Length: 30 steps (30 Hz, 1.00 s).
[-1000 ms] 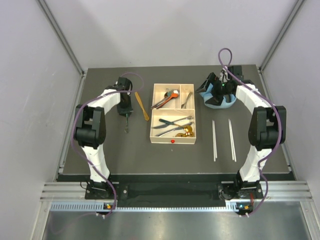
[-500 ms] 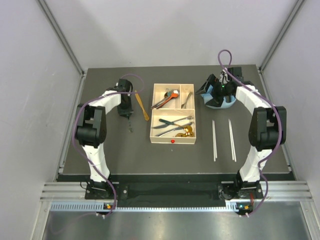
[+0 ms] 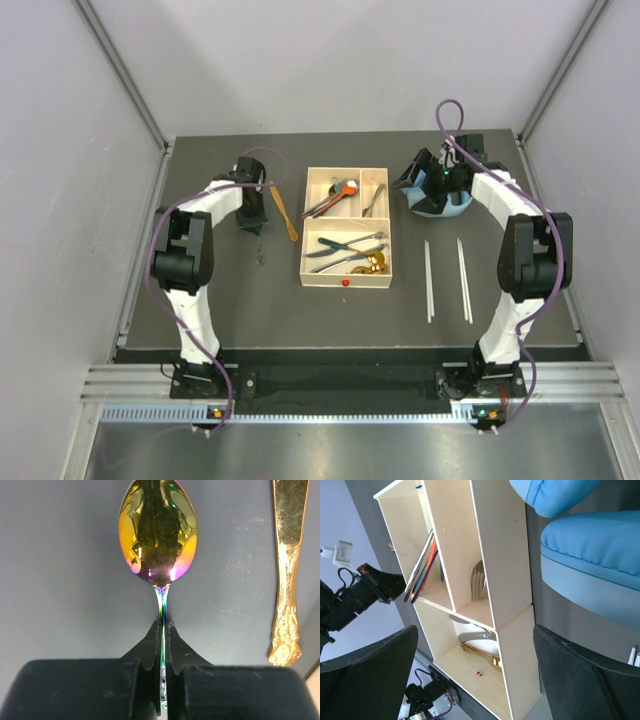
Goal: Sort the eating utensils into containers
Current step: Pick up the spoon from the center of the board.
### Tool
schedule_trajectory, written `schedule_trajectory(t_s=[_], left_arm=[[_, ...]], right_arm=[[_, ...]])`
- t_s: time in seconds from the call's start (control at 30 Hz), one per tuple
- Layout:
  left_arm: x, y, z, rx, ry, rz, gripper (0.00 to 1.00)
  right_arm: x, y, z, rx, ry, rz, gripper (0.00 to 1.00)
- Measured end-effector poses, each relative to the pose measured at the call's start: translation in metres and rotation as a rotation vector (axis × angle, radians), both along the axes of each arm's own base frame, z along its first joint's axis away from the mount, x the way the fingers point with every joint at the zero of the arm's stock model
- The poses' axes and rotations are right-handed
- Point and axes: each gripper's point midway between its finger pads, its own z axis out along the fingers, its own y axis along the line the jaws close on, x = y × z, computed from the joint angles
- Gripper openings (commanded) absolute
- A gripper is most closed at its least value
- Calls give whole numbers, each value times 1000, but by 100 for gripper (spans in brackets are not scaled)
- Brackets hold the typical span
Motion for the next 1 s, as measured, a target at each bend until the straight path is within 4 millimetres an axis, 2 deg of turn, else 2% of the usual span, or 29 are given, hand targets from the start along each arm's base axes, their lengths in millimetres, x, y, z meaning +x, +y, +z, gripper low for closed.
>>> schedule_trajectory(t_s=[0.27, 0.53, 0.6, 0.8, 1.0], left_arm=[[-4, -3, 0, -22, -23, 4, 0], [-17, -20, 7, -42, 0, -62, 0], [-12, -23, 18, -50, -7, -71, 0], [28, -33, 66, -74, -143, -76, 0], [31, -33, 71, -70, -153, -83, 0]], right_arm=[[0, 0, 0, -3, -1, -1, 98], [1, 0, 0, -2, -2, -1, 98], [1, 0, 1, -3, -3, -1, 98], [3, 0, 5, -6, -19, 3, 98], [6, 0, 9, -7, -29, 5, 98]])
